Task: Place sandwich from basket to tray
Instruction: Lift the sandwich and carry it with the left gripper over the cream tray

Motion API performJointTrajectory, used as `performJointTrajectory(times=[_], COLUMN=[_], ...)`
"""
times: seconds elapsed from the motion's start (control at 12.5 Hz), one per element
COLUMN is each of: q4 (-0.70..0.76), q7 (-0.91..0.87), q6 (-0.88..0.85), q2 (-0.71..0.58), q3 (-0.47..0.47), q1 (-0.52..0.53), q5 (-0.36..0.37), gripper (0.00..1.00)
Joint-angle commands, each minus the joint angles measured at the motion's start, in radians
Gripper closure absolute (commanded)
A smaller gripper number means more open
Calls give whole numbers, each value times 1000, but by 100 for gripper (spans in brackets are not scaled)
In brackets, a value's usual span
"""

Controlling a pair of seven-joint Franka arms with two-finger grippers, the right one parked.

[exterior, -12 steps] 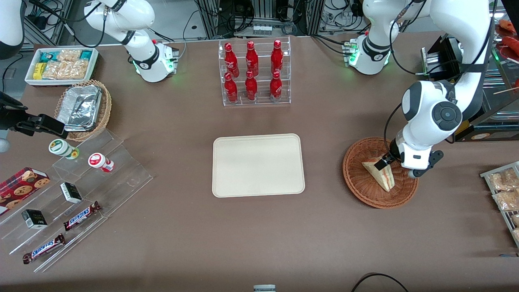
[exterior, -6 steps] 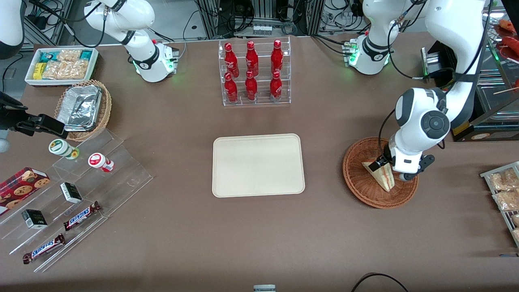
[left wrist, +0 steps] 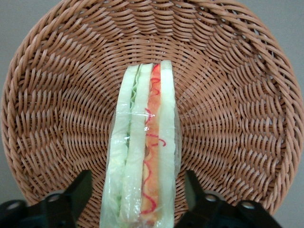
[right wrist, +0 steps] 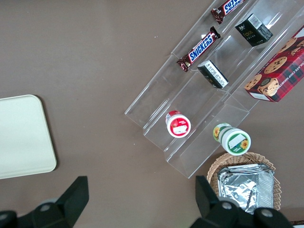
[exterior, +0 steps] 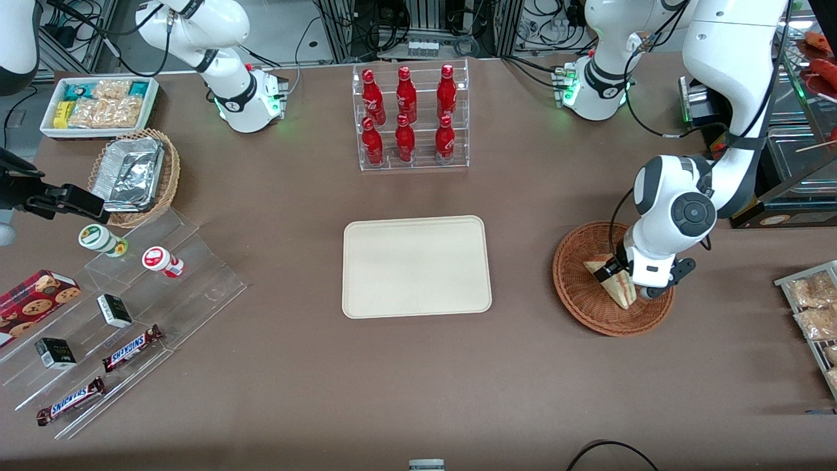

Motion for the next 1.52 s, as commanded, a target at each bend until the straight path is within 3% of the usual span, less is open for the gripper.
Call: performJointTrajectory(times=[0.0,0.16,0.56,0.96,1.44], q4=[11,34,262,332,580], q7=[-24,-11,138,315,13], q6=[-9,-63,-389,-399,-399], q2=[-5,-23,-15,31,260], q3=[0,-2,-52,-201,-227], q1=[1,-1,-15,-24,-301], q5=[20,20,15,14,20], gripper=[100,100,100,100,100])
